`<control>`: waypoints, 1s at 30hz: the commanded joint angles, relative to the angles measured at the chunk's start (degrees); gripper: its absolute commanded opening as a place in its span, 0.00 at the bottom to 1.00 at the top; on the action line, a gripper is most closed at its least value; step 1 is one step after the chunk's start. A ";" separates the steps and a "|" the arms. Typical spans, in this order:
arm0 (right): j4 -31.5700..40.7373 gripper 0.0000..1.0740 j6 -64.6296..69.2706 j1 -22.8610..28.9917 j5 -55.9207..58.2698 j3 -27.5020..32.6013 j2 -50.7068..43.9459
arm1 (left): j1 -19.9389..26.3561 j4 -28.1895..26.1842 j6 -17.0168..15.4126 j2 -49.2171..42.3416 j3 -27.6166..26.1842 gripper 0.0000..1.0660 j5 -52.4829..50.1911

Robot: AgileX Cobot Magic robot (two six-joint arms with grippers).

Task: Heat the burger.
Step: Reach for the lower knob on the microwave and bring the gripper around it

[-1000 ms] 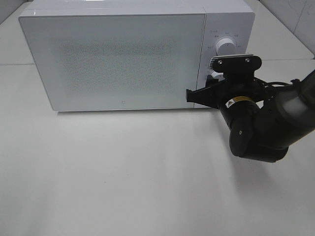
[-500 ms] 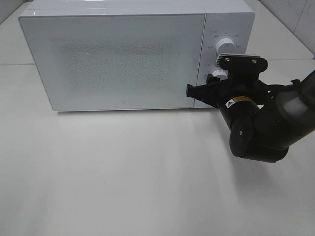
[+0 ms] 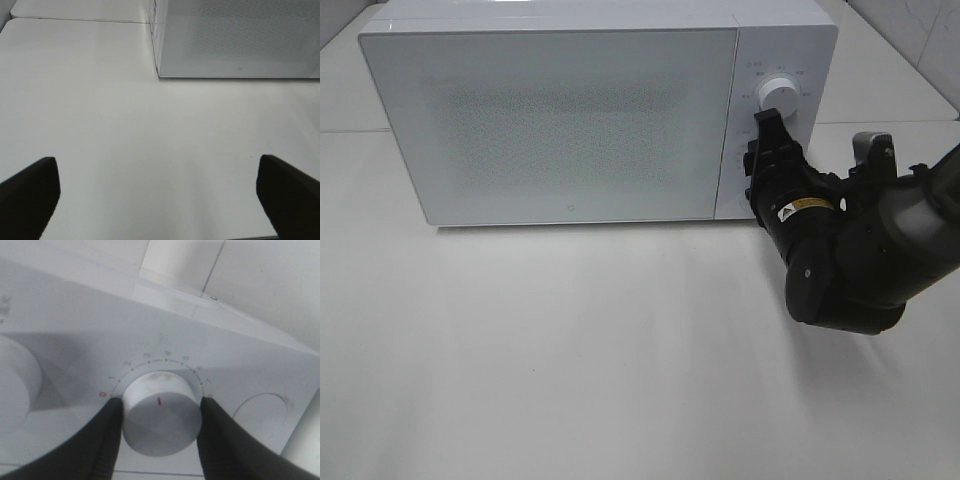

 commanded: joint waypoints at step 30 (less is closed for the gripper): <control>5.56 0.08 25.27 -1.32 -13.41 -0.97 -0.17 | 0.11 0.17 0.06 -0.86 0.00 0.94 -0.29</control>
